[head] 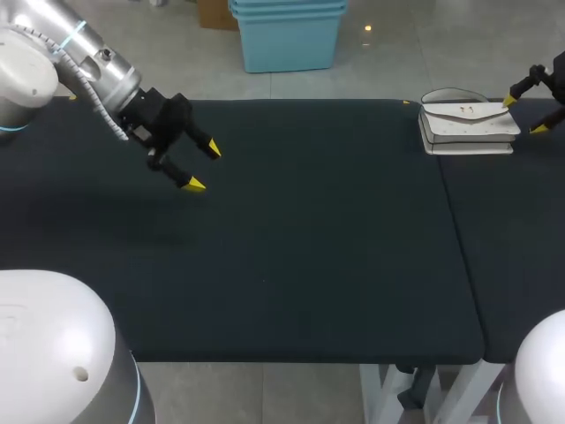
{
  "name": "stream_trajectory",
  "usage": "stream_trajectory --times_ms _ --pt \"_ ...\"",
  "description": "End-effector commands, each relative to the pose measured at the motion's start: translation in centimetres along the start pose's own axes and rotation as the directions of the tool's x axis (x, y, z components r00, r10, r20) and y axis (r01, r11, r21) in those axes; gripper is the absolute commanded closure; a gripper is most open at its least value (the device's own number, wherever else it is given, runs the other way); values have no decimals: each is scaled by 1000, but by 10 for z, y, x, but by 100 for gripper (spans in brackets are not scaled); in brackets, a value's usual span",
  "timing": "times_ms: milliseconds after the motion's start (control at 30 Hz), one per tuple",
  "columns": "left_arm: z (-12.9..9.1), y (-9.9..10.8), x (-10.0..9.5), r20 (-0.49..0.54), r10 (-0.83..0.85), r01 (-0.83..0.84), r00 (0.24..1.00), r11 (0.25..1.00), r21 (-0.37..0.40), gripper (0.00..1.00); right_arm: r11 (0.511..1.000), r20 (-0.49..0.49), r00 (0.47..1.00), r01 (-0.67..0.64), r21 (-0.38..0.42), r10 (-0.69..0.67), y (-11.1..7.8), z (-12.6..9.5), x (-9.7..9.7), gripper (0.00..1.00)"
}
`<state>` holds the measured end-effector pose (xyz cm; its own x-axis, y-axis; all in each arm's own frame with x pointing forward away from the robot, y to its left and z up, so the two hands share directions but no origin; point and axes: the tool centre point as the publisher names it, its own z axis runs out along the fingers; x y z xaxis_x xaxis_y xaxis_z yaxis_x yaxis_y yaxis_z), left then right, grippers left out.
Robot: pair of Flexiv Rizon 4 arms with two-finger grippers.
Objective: Pick up the bag, open it, inspect its contents, close it, and place it on the opposite side
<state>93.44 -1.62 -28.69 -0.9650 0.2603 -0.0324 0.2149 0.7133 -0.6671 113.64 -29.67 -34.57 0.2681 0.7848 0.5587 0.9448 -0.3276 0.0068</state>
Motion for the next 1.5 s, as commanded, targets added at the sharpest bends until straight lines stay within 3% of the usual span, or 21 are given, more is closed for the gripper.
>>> stream_trajectory --times_ms 33,367,733,800,833,867,900,1233,1500 --pt "1 1 0 1 1 -1 1000 1000 2 0 997 -17 1000 -1 77 3 18 7 -6 6" --pt "1 1 0 1 1 -1 1000 1000 2 0 995 -58 998 6 103 0 22 23 -4 45" --pt "1 1 0 1 1 -1 1000 1000 2 0 990 -84 996 10 141 2 18 38 -4 55" --pt "1 1 0 1 1 -1 1000 1000 2 0 990 -93 996 15 143 -2 18 40 -2 67" --pt "1 1 0 1 1 -1 1000 1000 2 0 989 -97 995 19 144 -5 17 41 0 79" --pt "1 1 0 1 1 -1 1000 1000 2 0 989 -102 995 24 146 -9 17 42 1 97" --pt "1 1 0 1 1 -1 1000 1000 2 0 988 -107 994 30 150 -14 15 43 3 100" --pt "1 1 0 1 1 -1 1000 1000 2 0 985 -137 990 60 165 -37 -9 53 17 100" --pt "1 1 0 1 1 -1 1000 1000 2 0 979 -214 973 123 162 -86 -39 63 47 100"
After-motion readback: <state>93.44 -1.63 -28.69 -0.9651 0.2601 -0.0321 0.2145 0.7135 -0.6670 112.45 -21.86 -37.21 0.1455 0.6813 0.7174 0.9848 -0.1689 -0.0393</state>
